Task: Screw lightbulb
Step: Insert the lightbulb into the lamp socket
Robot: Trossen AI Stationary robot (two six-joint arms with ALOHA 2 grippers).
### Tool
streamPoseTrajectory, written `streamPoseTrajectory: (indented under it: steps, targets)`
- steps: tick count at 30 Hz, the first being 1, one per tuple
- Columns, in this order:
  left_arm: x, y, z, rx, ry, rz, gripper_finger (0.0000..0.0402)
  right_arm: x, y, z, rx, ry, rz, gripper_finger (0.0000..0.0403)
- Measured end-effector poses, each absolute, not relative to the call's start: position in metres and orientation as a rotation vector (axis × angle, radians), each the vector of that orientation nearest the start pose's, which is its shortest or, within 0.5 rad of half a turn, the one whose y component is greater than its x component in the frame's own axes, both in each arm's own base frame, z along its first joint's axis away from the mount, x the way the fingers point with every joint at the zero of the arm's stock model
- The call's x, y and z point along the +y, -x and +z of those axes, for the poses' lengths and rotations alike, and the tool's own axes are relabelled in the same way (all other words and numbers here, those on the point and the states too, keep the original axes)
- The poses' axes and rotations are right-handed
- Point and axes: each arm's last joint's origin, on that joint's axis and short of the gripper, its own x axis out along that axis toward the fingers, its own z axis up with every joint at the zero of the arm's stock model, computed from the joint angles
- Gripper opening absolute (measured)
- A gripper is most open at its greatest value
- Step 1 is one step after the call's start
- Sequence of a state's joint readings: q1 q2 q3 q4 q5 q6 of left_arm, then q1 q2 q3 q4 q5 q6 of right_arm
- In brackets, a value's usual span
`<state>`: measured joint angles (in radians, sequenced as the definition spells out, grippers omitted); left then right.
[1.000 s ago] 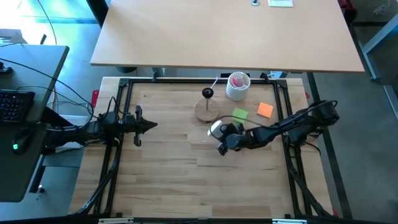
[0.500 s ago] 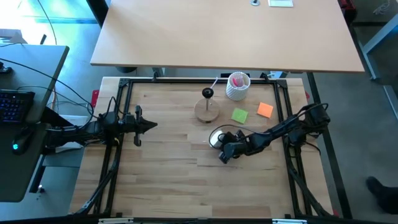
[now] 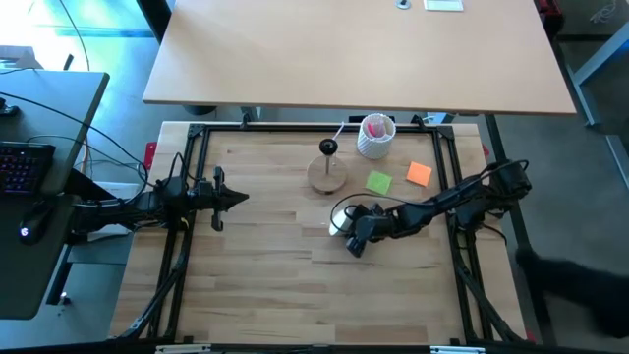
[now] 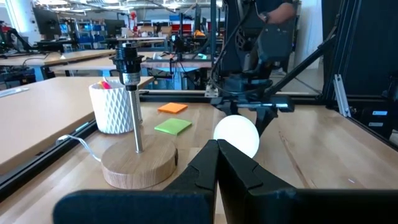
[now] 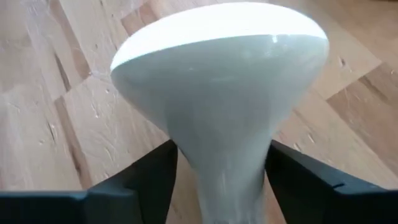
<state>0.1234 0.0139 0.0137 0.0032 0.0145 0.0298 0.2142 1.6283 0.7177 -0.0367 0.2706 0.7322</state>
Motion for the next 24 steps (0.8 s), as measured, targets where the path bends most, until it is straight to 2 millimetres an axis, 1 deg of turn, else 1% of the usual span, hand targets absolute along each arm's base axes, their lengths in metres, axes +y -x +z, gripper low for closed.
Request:
streamPoseTrajectory:
  steps: [5,8,13,19,24]
  targets:
    - [0.012,-0.097,0.168,-0.002,-0.03,0.109,0.0,0.049,-0.285,0.133,0.851,-0.443,-0.36,0.0274]
    - [0.012,-0.097,0.168,-0.002,-0.03,0.109,0.0,0.045,-0.288,0.135,0.83,-0.418,-0.346,0.0286]
    - [0.012,-0.097,0.167,-0.002,-0.03,0.109,0.0,0.035,-0.294,0.138,0.771,-0.424,-0.35,0.0288]
    - [0.012,-0.097,0.168,-0.002,-0.03,0.109,0.0,0.018,-0.296,0.138,0.784,-0.477,-0.354,0.0289]
    - [0.012,-0.097,0.167,-0.002,-0.03,0.109,0.0,0.011,-0.296,0.137,0.788,-0.495,-0.353,0.0281]
